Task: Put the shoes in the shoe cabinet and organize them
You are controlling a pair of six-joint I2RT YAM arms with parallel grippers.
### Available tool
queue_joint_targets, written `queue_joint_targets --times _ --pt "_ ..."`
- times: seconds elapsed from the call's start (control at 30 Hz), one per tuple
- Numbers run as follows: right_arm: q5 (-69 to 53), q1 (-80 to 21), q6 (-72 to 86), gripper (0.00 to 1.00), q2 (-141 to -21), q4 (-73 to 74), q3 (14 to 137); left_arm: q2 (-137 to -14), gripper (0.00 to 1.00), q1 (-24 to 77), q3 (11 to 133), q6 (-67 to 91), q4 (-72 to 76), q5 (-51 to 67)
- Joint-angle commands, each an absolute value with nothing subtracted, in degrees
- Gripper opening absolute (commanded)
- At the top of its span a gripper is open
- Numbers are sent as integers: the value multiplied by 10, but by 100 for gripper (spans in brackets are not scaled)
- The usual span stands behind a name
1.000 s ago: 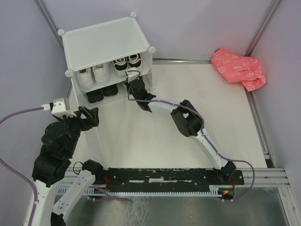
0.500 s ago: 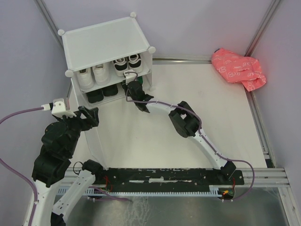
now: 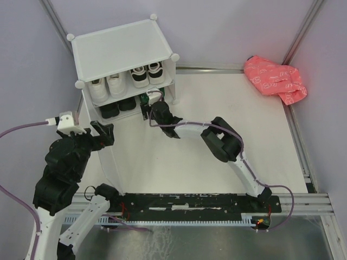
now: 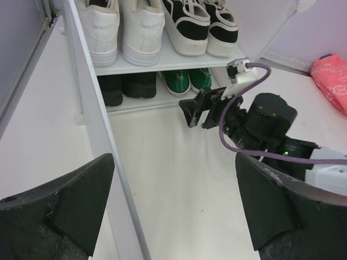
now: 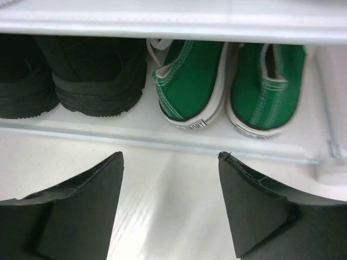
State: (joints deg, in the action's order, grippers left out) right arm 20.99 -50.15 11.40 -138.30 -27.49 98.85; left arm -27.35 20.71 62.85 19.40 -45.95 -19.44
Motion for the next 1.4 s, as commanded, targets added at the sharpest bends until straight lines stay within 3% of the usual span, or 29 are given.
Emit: queue_joint_targets --times 0.0,0.13,0.23,0.37,0.67,0.83,1.0,1.13,1.23,1.37 --pt "217 -503 122 82 -1243 -340 893 -302 99 206 677 163 -472 -191" --pt "264 -498 104 100 -1155 -317 798 -307 99 205 718 156 -499 -223" --pt "267 -481 108 99 -1095 -229 774 -304 99 205 742 161 -530 -274" --pt "200 -421 179 99 -1036 -146 734 -295 91 206 761 193 -589 -344" --pt "198 -357 187 99 -949 -104 648 -220 87 210 693 276 -628 -324" --pt "202 -329 205 99 -917 -55 651 -180 87 217 592 312 -511 -272" --pt "218 -301 221 99 -864 -44 622 -182 86 218 508 328 -288 -190" --pt "226 -291 220 99 -834 -32 608 -311 85 218 496 325 -75 -85" --pt "225 -289 210 99 -814 -11 605 -415 84 218 558 320 -30 -22" --pt "213 -285 207 99 -804 3 597 -459 85 217 574 293 29 -32"
